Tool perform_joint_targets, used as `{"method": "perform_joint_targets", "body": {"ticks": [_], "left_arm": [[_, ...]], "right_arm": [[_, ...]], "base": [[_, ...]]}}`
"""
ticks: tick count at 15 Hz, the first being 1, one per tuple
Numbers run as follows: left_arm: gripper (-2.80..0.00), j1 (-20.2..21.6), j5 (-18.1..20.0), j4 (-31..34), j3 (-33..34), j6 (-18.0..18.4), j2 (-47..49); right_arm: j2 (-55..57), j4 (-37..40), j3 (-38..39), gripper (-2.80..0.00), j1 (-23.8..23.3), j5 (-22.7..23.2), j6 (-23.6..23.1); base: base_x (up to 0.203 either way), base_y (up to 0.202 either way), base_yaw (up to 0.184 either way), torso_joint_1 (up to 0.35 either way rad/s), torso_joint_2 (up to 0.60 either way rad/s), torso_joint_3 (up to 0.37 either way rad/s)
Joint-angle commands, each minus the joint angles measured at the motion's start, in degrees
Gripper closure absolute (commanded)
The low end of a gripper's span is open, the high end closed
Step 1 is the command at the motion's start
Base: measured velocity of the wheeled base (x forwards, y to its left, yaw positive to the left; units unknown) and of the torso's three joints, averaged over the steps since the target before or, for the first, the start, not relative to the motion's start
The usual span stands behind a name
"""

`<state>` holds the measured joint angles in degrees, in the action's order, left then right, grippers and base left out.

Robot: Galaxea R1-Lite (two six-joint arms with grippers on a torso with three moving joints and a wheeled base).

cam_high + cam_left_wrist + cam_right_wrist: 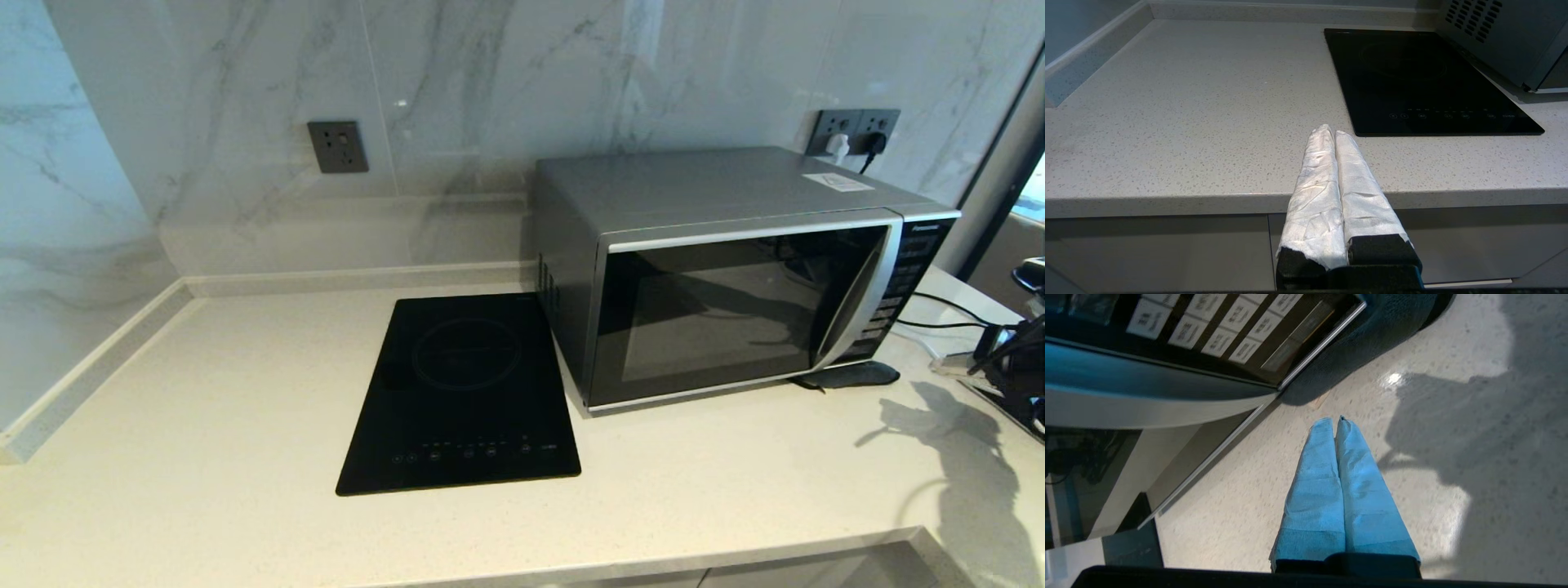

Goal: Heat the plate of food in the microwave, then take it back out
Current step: Open the microwave oven

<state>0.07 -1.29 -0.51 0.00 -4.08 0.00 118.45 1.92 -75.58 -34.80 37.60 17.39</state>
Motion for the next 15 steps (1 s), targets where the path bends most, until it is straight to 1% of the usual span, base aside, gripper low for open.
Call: {"method": "perform_joint_targets", "body": {"ticks": [1,2,4,6,10,15], "left_arm": [[0.00,0.0,0.0,0.0,0.0,-0.1,0.1],[0.00,0.0,0.0,0.0,0.0,-0.1,0.1],[0.00,0.0,0.0,0.0,0.0,-0.1,0.1],[0.00,0.0,0.0,0.0,0.0,-0.1,0.1],[0.00,0.0,0.0,0.0,0.0,-0.1,0.1],[0.00,0.0,0.0,0.0,0.0,-0.1,0.1]], "right_arm": [[3.2,-2.6,0.5,0.00,1.1,0.2,0.3],[4.5,-4.9,0.4,0.00,1.8,0.2,0.6],[7.4,-9.6,-0.2,0.00,3.6,0.1,2.8],[9.8,-11.9,-2.0,0.00,4.7,0.2,4.3],[13.6,-12.2,-7.3,0.00,5.8,0.1,7.1],[16.6,-12.2,-11.8,0.00,6.3,0.2,8.2]], "base": [[0.000,0.000,0.000,0.000,0.00,0.000],[0.000,0.000,0.000,0.000,0.00,0.000],[0.000,0.000,0.000,0.000,0.00,0.000],[0.000,0.000,0.000,0.000,0.00,0.000],[0.000,0.000,0.000,0.000,0.00,0.000],[0.000,0.000,0.000,0.000,0.00,0.000]]}}
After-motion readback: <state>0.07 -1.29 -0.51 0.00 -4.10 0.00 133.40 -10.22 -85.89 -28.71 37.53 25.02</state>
